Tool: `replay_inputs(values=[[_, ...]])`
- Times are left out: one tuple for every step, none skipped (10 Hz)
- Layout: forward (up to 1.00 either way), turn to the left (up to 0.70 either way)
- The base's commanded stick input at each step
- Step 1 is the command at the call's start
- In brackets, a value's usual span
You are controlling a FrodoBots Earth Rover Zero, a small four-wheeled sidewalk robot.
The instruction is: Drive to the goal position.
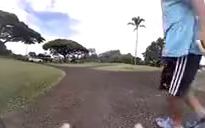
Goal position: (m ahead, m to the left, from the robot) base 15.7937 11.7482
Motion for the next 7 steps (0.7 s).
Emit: replay_inputs(values=[[0.7, 0.0], [0.7, 0.15], [0.7, 0.28], [0.7, 0.06], [0.7, 0.04], [0.25, 0.01], [-0.29, 0.0]])
